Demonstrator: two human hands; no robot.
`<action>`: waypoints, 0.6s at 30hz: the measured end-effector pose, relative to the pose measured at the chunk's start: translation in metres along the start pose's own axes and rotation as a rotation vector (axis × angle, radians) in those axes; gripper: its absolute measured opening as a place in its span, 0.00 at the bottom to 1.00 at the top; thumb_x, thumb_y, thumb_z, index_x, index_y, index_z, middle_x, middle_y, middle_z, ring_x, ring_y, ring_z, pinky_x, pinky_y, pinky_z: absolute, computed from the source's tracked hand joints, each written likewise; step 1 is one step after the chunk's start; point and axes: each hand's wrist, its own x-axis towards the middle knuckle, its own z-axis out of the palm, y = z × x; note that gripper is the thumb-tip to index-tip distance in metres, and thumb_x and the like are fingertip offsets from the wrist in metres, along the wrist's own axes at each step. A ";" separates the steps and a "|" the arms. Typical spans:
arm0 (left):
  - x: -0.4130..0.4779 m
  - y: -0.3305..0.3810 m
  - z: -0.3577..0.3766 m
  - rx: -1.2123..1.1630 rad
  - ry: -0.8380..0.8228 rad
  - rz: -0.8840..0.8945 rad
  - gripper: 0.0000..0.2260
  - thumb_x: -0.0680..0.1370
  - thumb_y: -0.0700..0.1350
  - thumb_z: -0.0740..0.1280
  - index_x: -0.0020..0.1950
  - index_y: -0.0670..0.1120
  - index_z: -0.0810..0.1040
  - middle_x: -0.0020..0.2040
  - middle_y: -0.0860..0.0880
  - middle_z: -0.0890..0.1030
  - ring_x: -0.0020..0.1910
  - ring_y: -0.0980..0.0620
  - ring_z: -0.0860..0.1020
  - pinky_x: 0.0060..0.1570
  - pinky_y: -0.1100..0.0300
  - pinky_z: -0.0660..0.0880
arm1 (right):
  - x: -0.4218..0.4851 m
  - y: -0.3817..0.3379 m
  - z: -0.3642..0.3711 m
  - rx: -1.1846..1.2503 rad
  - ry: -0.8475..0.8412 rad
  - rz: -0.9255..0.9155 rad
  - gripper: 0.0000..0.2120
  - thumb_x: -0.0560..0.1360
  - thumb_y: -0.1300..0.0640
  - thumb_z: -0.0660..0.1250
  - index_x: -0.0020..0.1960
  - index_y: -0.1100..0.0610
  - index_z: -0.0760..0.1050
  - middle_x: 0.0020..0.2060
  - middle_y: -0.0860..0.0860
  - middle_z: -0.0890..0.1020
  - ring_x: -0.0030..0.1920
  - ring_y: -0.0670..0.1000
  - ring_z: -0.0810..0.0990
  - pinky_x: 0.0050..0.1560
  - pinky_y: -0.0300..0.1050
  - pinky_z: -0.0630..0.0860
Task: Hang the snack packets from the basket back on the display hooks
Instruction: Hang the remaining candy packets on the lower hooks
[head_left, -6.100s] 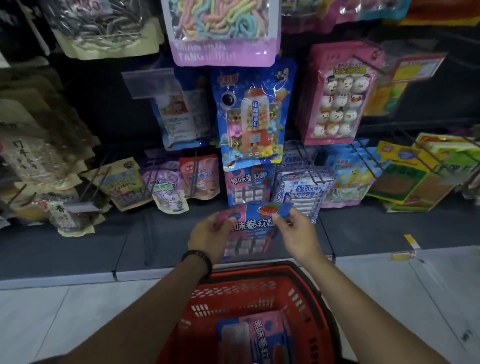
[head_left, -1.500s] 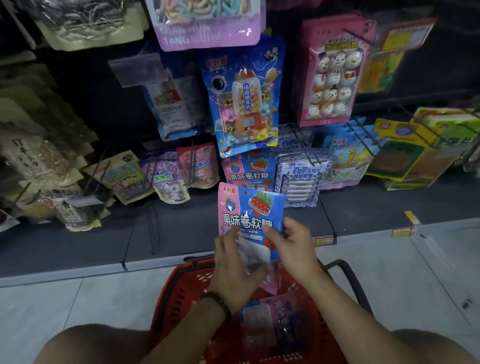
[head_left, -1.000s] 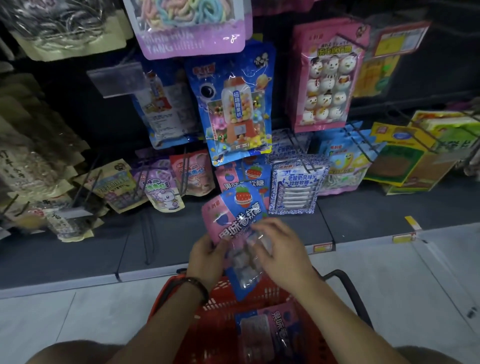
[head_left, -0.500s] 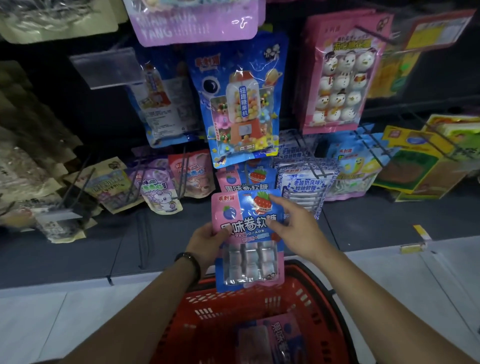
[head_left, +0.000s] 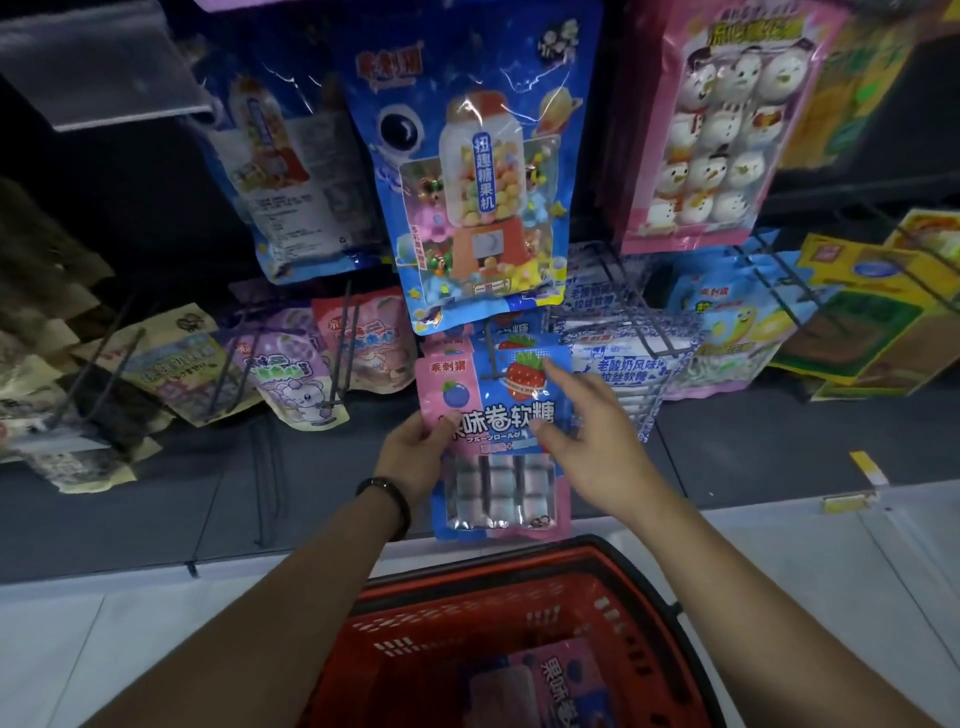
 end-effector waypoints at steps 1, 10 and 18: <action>0.003 0.000 0.001 0.008 0.006 0.012 0.08 0.82 0.53 0.68 0.50 0.50 0.84 0.41 0.54 0.85 0.36 0.54 0.80 0.35 0.60 0.75 | 0.003 0.000 0.001 0.002 0.005 -0.002 0.34 0.81 0.51 0.72 0.83 0.41 0.62 0.72 0.48 0.67 0.73 0.48 0.70 0.72 0.46 0.71; 0.028 -0.012 0.007 -0.062 0.027 0.006 0.07 0.81 0.51 0.69 0.53 0.51 0.85 0.52 0.50 0.88 0.54 0.45 0.85 0.61 0.41 0.80 | 0.006 0.005 0.012 -0.077 -0.069 0.048 0.35 0.83 0.48 0.69 0.85 0.43 0.56 0.85 0.48 0.53 0.85 0.47 0.48 0.77 0.41 0.51; 0.023 -0.014 0.012 -0.131 -0.075 0.049 0.08 0.84 0.47 0.65 0.59 0.51 0.83 0.57 0.48 0.87 0.58 0.45 0.85 0.61 0.42 0.79 | 0.004 0.010 0.015 -0.055 -0.059 0.047 0.36 0.81 0.50 0.71 0.84 0.42 0.58 0.84 0.50 0.53 0.84 0.48 0.50 0.78 0.41 0.52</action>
